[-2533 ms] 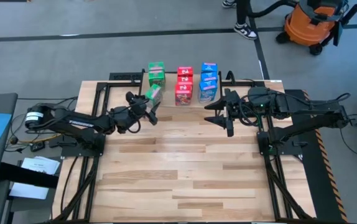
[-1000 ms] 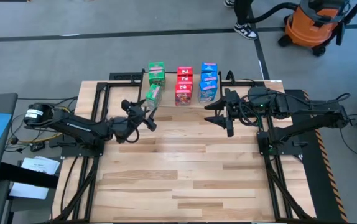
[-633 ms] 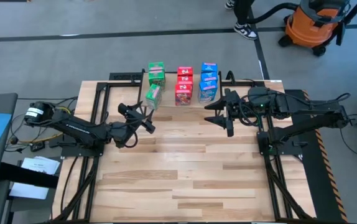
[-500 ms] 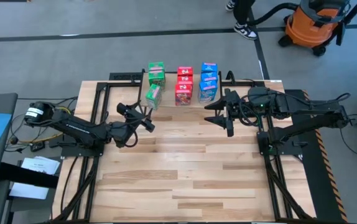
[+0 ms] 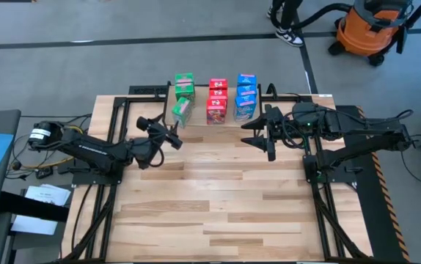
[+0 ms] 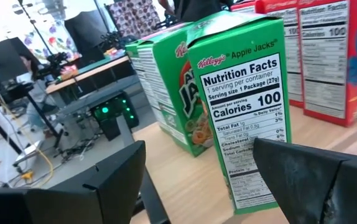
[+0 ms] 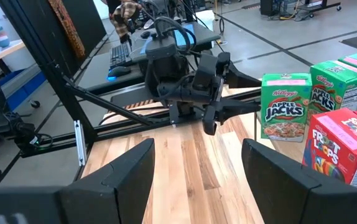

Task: Stack cereal on shelf
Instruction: Put the green cereal on the shelf aligned with the other green cereal box

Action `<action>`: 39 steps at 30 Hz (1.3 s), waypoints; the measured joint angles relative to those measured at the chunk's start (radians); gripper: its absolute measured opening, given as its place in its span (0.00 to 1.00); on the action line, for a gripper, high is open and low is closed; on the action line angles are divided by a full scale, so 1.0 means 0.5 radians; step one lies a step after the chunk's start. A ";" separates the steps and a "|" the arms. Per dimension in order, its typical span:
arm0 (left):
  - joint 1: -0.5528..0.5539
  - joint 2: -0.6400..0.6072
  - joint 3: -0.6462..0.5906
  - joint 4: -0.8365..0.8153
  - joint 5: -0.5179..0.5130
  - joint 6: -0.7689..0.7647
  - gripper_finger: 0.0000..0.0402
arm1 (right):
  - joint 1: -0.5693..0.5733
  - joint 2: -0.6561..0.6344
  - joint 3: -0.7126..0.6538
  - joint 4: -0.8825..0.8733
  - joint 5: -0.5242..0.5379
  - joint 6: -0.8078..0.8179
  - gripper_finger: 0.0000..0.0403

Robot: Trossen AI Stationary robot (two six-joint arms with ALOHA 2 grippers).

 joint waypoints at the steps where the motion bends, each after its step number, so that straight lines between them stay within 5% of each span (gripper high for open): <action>1: 0.006 0.000 0.000 0.001 0.000 0.014 0.72 | 0.000 0.000 0.000 0.000 0.000 0.000 0.66; 14: 0.121 0.000 0.000 0.112 -0.052 0.212 0.72 | 0.000 0.000 0.000 0.000 0.000 0.000 0.66; 39: 0.450 0.000 0.000 0.140 0.270 0.141 0.72 | 0.000 0.000 0.000 0.000 0.000 0.000 0.66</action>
